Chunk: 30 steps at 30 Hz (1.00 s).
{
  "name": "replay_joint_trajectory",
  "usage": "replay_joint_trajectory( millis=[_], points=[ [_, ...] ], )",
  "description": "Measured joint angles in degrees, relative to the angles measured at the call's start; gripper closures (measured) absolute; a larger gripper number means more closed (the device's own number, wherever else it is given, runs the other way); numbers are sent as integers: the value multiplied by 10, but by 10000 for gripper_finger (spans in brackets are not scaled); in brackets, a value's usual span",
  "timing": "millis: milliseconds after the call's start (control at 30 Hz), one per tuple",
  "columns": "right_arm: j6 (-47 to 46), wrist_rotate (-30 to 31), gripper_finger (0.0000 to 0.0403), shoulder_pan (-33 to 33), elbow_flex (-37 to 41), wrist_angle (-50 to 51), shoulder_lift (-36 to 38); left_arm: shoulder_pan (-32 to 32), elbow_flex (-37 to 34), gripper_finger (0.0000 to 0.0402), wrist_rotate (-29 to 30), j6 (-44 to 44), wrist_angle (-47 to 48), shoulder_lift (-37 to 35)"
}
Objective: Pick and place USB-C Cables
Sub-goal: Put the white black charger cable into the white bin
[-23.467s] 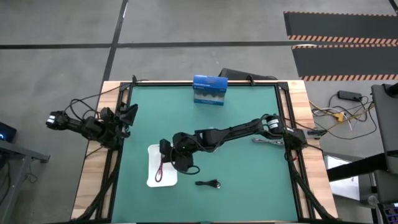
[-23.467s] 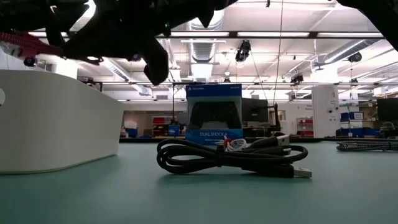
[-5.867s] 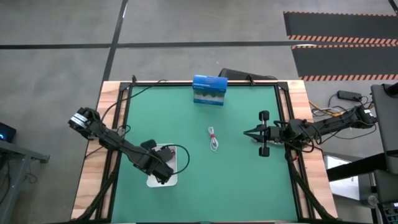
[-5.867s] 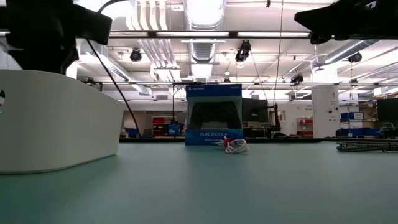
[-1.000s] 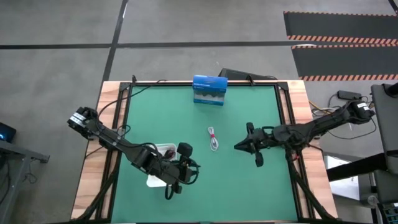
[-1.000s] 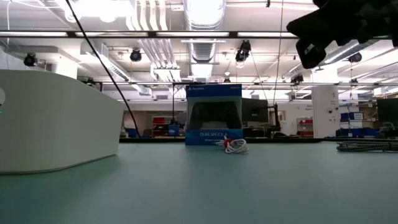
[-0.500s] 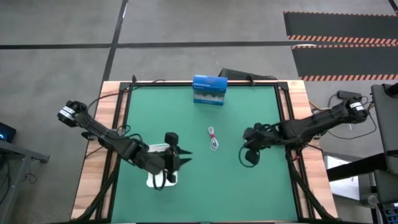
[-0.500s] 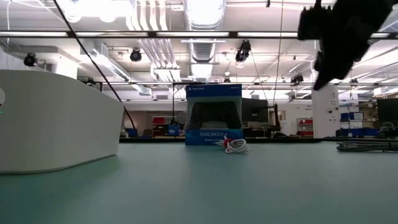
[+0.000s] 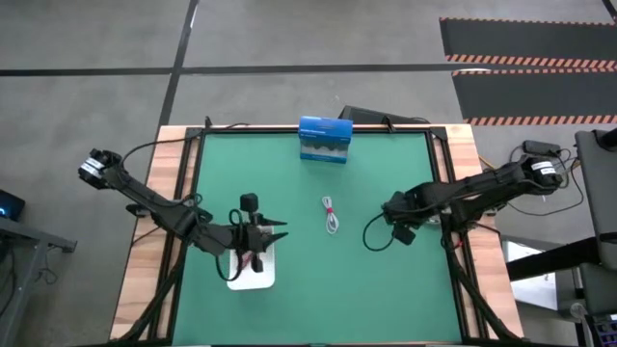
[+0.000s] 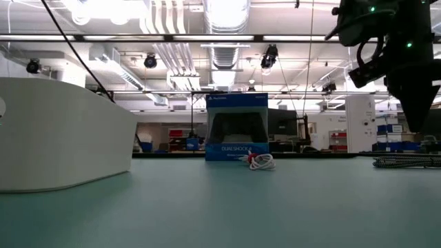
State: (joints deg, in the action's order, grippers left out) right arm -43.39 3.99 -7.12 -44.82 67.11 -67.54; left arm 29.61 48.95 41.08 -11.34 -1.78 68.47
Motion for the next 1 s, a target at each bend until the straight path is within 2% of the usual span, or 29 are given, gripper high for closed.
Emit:
replay_joint_trajectory(
  millis=[233,600,767,1000],
  points=[
    [67,0,394,7,0,-7,0,0,1,308,0,4,1,-12],
    [81,-16,387,27,2,-19,-8,0,1,308,-1,5,18,-11],
    [85,-43,356,53,2,-20,-8,0,1,308,0,5,34,-11],
    [90,-85,283,86,2,-21,-7,0,1,308,0,5,59,-12]
  ],
)
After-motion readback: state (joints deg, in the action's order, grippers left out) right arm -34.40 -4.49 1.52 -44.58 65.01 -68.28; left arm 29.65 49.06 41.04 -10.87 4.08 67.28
